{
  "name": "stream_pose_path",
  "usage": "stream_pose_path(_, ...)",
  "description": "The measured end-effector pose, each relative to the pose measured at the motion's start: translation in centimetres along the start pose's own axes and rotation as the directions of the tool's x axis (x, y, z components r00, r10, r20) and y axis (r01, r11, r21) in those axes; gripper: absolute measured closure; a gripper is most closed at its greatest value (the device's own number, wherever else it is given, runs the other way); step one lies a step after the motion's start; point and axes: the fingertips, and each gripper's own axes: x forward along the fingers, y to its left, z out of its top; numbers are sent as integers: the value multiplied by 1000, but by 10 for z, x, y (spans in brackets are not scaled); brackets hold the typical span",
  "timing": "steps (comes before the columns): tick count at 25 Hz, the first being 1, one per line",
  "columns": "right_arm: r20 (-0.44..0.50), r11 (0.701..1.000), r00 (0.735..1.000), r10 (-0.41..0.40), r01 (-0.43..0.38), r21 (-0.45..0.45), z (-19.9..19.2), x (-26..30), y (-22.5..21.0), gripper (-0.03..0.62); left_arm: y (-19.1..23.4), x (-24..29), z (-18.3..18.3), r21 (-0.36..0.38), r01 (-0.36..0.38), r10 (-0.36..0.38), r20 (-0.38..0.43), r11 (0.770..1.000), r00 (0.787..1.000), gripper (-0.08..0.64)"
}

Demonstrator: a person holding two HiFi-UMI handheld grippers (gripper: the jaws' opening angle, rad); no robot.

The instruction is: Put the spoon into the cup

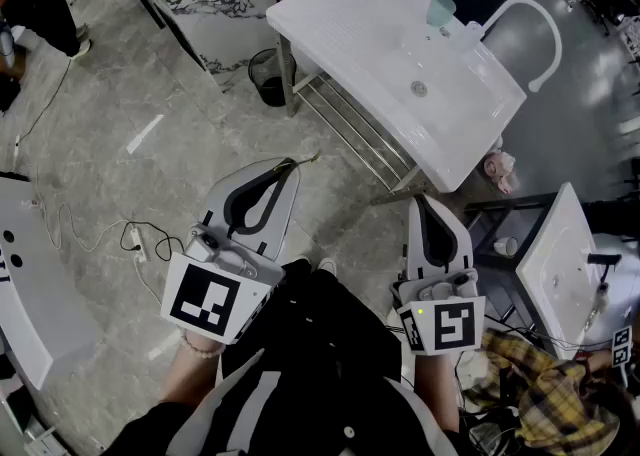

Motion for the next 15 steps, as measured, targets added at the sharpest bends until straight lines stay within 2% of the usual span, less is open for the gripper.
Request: stream_pose_path(15, -27, 1000, 1000, 8, -8, 1, 0, 0, 12, 592, 9, -8, -1, -12, 6, -7, -7, 1000, 1000, 554)
